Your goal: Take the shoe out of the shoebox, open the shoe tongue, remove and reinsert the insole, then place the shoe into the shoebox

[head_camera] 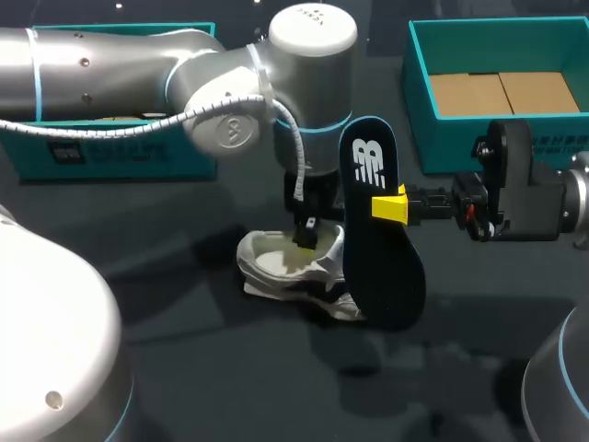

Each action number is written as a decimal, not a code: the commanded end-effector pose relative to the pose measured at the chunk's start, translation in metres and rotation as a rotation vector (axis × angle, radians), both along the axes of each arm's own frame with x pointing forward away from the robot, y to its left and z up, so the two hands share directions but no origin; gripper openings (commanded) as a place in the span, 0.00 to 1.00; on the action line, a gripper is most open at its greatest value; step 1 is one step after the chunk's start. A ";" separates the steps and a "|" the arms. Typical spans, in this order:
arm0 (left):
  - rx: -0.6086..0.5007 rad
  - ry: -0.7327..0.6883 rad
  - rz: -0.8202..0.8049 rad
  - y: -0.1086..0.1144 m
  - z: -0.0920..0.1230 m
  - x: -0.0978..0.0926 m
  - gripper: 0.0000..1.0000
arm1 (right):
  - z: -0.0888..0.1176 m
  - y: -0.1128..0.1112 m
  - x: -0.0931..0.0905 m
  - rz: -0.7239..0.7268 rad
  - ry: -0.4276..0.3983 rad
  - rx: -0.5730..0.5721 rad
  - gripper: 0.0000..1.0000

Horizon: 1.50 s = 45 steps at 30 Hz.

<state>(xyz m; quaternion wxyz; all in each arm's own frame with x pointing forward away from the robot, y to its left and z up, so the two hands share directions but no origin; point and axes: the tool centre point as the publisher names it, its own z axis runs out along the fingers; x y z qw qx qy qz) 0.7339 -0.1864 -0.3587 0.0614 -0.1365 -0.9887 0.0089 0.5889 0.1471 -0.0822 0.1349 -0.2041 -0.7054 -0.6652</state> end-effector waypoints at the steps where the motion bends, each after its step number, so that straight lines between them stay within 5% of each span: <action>1: -0.001 0.006 -0.002 0.002 0.003 0.003 0.00 | 0.000 0.002 -0.001 -0.003 0.001 -0.001 0.00; 13: -0.001 0.006 -0.002 0.002 0.003 0.003 0.00 | 0.000 0.002 -0.001 -0.003 0.001 -0.001 0.00; 21: -0.135 -0.024 -0.320 0.001 0.032 0.001 0.00 | 0.000 0.002 -0.001 -0.003 0.001 -0.001 0.00; 25: -0.283 -0.141 -0.751 0.008 0.047 -0.014 0.00 | 0.000 0.002 -0.001 -0.003 0.001 -0.001 0.00; 27: -0.202 -0.278 -0.678 0.003 0.045 -0.010 0.00 | 0.000 0.002 -0.001 -0.003 0.001 -0.001 0.00; 36: -0.202 -0.278 -0.678 0.003 0.045 -0.010 0.00 | 0.000 0.002 -0.001 -0.003 0.001 -0.001 0.00; 45: -0.419 -0.100 -1.056 0.010 0.063 -0.004 0.00 | 0.000 0.002 -0.001 -0.003 0.001 -0.001 0.00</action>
